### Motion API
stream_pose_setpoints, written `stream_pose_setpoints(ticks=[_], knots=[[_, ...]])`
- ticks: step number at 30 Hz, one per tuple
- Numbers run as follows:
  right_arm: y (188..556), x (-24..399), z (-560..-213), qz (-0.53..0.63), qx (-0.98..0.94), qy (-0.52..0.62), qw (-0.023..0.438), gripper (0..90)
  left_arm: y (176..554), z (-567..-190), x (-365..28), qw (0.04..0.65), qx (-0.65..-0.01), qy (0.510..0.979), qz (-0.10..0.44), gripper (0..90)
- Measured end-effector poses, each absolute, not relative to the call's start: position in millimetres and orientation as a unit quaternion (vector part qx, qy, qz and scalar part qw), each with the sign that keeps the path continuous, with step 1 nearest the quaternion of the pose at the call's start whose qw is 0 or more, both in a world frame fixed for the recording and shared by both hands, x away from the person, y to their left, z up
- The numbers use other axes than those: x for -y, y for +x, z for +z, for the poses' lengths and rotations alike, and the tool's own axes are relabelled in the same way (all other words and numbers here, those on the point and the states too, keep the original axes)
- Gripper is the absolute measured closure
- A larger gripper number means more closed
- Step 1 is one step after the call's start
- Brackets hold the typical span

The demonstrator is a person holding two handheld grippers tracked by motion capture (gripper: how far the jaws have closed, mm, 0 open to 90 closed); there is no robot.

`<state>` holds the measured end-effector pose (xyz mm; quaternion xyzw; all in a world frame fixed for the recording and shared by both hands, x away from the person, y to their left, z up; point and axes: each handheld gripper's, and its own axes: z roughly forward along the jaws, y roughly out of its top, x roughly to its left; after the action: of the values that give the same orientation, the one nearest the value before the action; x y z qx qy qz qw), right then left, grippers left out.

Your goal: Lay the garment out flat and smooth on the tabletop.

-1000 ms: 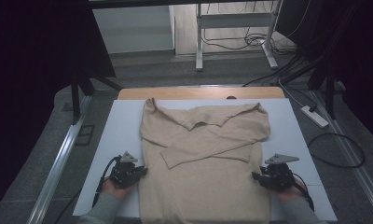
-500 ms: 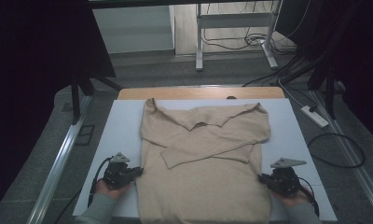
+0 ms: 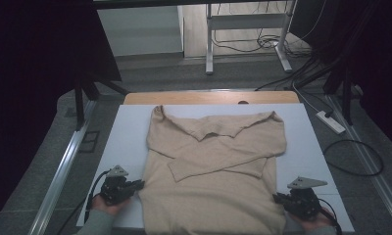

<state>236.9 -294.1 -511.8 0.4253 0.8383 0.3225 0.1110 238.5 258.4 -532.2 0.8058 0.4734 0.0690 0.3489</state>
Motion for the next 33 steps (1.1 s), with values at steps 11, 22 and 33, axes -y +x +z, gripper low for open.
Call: stream_pose_setpoints(ticks=[11, 22, 33], knots=[[233.0, 293.4, -511.9, 0.326, -0.840, 0.420, 0.110, 83.8, 234.0, -530.1, -253.7, 0.357, -0.470, 0.804, 0.073, 80.7], [245.8, 279.8, -496.1, 0.362, -0.837, 0.387, 0.138, 57.5, 246.5, -517.7, -230.3, 0.389, -0.441, 0.800, 0.113, 32.8], [310.4, 225.3, -472.1, 0.373, -0.854, 0.327, 0.157, 42.0, 248.4, -518.6, -229.1, 0.393, -0.433, 0.805, 0.105, 23.5]])
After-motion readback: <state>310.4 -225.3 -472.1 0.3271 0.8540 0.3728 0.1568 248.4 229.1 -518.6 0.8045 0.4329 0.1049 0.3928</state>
